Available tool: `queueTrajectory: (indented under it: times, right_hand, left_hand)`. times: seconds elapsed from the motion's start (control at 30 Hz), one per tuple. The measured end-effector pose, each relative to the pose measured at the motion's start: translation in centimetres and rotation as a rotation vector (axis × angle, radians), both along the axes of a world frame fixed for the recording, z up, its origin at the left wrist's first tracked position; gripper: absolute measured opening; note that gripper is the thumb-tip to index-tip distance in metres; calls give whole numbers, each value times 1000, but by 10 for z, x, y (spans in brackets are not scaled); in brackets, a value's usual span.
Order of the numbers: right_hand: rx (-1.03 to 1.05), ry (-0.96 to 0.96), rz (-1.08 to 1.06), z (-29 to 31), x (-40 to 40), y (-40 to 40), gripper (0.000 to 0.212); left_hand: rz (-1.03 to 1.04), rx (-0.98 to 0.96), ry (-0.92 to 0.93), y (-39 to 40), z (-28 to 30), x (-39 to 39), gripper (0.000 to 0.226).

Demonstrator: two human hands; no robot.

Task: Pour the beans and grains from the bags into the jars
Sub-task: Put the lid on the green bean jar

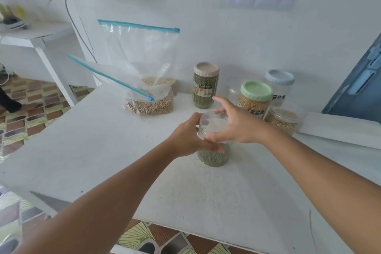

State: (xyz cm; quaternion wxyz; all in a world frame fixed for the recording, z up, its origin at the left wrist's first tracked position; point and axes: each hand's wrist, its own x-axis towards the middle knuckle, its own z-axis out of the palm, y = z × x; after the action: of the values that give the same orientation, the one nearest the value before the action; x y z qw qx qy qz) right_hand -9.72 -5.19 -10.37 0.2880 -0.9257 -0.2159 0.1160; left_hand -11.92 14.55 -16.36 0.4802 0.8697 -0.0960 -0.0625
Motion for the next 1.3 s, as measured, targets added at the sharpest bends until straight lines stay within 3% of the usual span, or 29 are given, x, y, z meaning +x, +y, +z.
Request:
queueTrajectory:
  times: [0.3, 0.8, 1.3]
  right_hand:
    - [-128, 19, 64, 13, 7, 2, 121]
    - [-316, 19, 131, 30, 11, 15, 123]
    - [-269, -36, -185, 0, -9, 21, 116]
  left_hand:
    - [-5, -1, -5, 1, -3, 1, 101]
    - [-17, -13, -11, 3, -5, 4, 98]
    - [-20, -58, -19, 5, -6, 2, 90]
